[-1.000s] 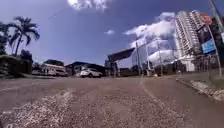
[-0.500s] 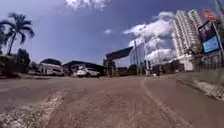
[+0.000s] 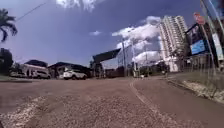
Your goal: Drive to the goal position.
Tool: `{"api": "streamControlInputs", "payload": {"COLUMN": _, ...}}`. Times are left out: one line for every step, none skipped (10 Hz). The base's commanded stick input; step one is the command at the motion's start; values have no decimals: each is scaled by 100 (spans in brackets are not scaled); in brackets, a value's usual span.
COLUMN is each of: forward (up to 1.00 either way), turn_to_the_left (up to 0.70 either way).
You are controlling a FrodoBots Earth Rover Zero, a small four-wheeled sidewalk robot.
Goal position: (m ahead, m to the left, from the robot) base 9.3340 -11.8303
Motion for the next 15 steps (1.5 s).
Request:
{"api": "streamControlInputs", "payload": {"forward": 70, "turn_to_the_left": 0}}
{"api": "streamControlInputs", "payload": {"forward": 70, "turn_to_the_left": 0}}
{"api": "streamControlInputs", "payload": {"forward": 70, "turn_to_the_left": 0}}
{"api": "streamControlInputs", "payload": {"forward": 70, "turn_to_the_left": 0}}
{"api": "streamControlInputs", "payload": {"forward": 70, "turn_to_the_left": 0}}
{"api": "streamControlInputs", "payload": {"forward": 70, "turn_to_the_left": 0}}
{"api": "streamControlInputs", "payload": {"forward": 70, "turn_to_the_left": 0}}
{"api": "streamControlInputs", "payload": {"forward": 70, "turn_to_the_left": 0}}
{"api": "streamControlInputs", "payload": {"forward": 70, "turn_to_the_left": 0}}
{"api": "streamControlInputs", "payload": {"forward": 70, "turn_to_the_left": 0}}
{"api": "streamControlInputs", "payload": {"forward": 70, "turn_to_the_left": 0}}
{"api": "streamControlInputs", "payload": {"forward": 70, "turn_to_the_left": 0}}
{"api": "streamControlInputs", "payload": {"forward": 70, "turn_to_the_left": 0}}
{"api": "streamControlInputs", "payload": {"forward": 70, "turn_to_the_left": 0}}
{"api": "streamControlInputs", "payload": {"forward": 70, "turn_to_the_left": -3}}
